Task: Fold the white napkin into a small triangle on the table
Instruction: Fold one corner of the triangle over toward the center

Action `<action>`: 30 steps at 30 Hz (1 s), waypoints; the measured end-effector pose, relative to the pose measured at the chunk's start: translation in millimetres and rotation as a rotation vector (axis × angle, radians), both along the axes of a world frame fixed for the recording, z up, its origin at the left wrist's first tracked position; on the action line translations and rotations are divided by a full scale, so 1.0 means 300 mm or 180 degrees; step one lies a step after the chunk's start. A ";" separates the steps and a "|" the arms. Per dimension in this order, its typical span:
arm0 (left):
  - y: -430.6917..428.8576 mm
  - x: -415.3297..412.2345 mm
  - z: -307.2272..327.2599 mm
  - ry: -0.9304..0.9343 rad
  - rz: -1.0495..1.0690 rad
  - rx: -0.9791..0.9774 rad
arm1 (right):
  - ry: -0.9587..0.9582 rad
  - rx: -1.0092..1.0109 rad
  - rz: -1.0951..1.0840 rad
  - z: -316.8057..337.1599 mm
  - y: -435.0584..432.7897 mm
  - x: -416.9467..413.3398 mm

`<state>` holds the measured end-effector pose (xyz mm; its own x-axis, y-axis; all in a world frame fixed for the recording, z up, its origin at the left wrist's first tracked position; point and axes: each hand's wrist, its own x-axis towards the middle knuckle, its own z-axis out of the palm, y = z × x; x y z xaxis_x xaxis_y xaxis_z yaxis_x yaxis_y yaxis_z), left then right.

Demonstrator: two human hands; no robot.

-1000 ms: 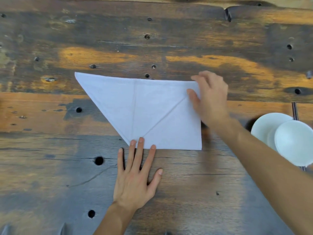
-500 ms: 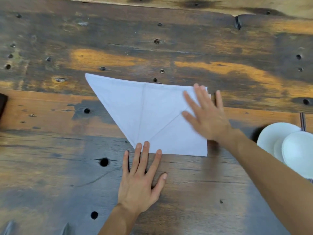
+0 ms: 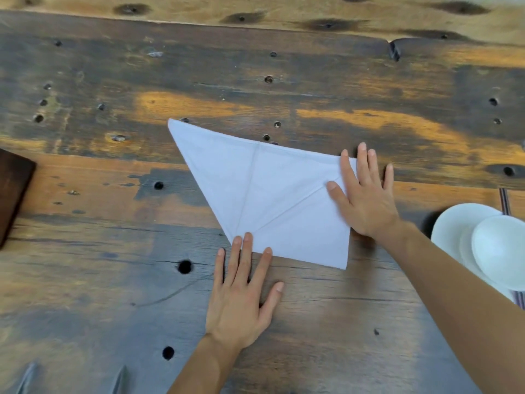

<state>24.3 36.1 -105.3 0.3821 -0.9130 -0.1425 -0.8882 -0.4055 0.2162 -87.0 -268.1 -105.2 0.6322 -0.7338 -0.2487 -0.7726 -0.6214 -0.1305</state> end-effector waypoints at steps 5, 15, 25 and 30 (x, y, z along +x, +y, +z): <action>0.002 0.056 0.036 0.0060 0.0559 0.0018 | -0.0114 -0.0137 -0.0277 -0.014 0.235 -0.165; 0.011 0.225 0.083 -0.0430 -0.0007 -0.0128 | -0.0330 -0.0277 0.0986 0.015 0.747 -0.392; 0.067 0.214 0.036 0.0004 -0.0465 0.0629 | -0.0312 -0.0283 0.1276 0.030 0.765 -0.458; 0.029 0.213 0.066 0.0212 -0.0347 0.0231 | -0.0757 -0.0170 0.1206 0.063 0.762 -0.444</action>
